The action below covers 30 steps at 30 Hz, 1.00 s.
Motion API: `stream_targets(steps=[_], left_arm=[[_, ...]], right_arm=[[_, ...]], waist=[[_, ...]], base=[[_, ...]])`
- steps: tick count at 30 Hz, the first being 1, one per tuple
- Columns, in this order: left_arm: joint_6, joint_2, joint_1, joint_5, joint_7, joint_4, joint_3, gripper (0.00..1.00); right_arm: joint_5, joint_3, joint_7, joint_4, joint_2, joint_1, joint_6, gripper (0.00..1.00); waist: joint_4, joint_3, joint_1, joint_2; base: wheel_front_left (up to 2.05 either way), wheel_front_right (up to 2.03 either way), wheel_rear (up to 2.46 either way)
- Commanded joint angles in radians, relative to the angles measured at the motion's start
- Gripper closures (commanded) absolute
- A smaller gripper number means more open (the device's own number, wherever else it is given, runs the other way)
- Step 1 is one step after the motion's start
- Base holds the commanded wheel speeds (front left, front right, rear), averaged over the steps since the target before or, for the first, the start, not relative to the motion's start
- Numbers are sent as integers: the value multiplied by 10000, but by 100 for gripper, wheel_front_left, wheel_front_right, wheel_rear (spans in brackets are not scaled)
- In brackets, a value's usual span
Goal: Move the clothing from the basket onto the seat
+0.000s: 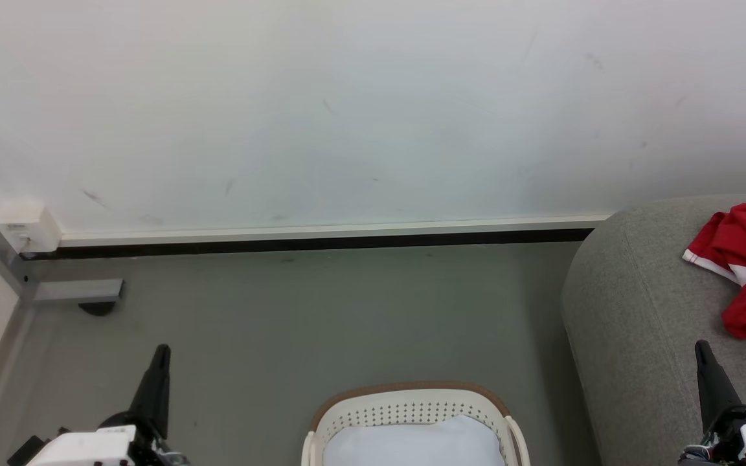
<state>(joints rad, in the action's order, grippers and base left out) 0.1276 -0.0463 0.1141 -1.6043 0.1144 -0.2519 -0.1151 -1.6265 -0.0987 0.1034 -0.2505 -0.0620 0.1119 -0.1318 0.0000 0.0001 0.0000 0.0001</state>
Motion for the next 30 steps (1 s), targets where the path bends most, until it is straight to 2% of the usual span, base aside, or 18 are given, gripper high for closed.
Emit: stream_targets(steps=[1,30], left_arm=[[64,-74,75,-128,54,-15,-29,100],[65,-74,75,-129,53,-15,-28,100]], right_arm=[[13,-31,0,-13,5,63,21,100],[47,-56,27,-16,22,67,21,100]], waist=[[0,0,0,-1],[0,0,0,-1]], base=[[0,0,0],[0,0,0]])
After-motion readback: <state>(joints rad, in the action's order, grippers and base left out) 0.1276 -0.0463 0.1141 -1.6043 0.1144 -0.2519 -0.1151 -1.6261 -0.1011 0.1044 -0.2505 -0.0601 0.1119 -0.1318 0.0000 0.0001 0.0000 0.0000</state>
